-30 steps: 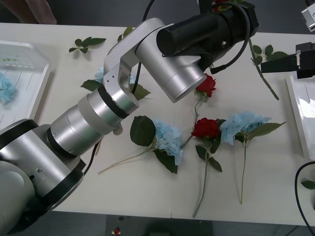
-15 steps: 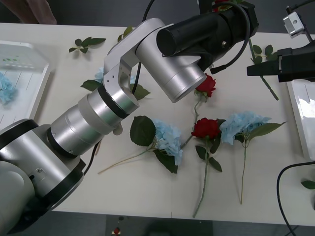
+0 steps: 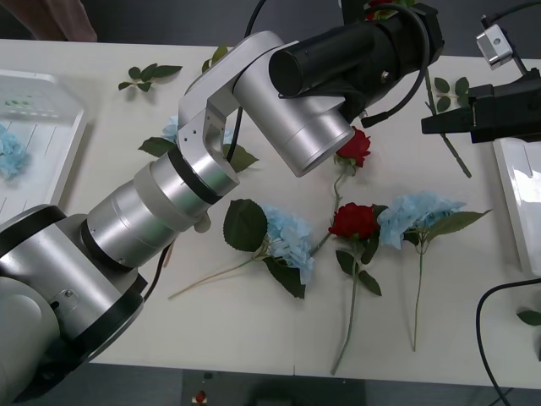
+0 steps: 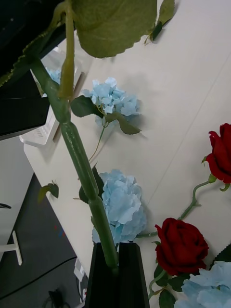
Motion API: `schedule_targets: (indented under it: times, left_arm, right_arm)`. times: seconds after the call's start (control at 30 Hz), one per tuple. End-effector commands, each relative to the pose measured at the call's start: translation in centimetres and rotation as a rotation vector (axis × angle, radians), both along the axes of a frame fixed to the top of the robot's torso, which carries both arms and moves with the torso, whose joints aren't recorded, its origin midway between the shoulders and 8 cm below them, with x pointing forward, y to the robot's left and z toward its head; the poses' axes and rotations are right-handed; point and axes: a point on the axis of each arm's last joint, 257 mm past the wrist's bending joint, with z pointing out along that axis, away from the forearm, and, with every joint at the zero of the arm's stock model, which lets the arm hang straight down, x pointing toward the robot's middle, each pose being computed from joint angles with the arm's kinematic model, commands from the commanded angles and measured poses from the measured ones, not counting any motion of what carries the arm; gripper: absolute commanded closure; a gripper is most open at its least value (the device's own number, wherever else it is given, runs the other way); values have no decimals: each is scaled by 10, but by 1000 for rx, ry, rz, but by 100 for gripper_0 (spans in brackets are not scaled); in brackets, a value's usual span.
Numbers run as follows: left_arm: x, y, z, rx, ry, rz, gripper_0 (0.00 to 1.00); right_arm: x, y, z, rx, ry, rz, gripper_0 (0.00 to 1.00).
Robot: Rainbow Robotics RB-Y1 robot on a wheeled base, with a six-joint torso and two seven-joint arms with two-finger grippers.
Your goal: Put the red flowers into the right box and the blue flowers into the left box
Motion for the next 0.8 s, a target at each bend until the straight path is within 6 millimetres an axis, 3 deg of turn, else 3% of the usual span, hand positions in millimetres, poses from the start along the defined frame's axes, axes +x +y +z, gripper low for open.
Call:
schedule_targets:
  times: [0.03, 0.07, 0.1, 0.13, 0.17, 0.43, 0.57, 0.8]
  left_arm:
    - [-16, -17, 27, -20, -48, -42, 100]
    - [-16, -17, 27, -20, -48, -42, 67]
    - [-16, -17, 27, -20, -48, -42, 22]
    - [-16, -17, 27, -20, -48, -42, 6]
    - [-16, -17, 27, -20, -48, -42, 0]
    - [-16, -17, 27, -20, -48, -42, 0]
    - [-16, -17, 27, -20, -48, -42, 0]
    - [-16, -17, 27, -20, -48, -42, 0]
  right_arm:
    - [5, 5, 24, 15, -26, -11, 100]
    - [5, 5, 24, 15, -24, -11, 100]
    - [5, 5, 24, 15, -24, -11, 100]
    - [5, 5, 24, 15, -23, -11, 100]
    - [5, 5, 24, 16, -23, -13, 100]
    - [6, -2, 29, 26, -31, -26, 100]
    - [6, -17, 36, 22, -43, -53, 100]
    - [-1, -74, 43, -2, -41, -153, 100]
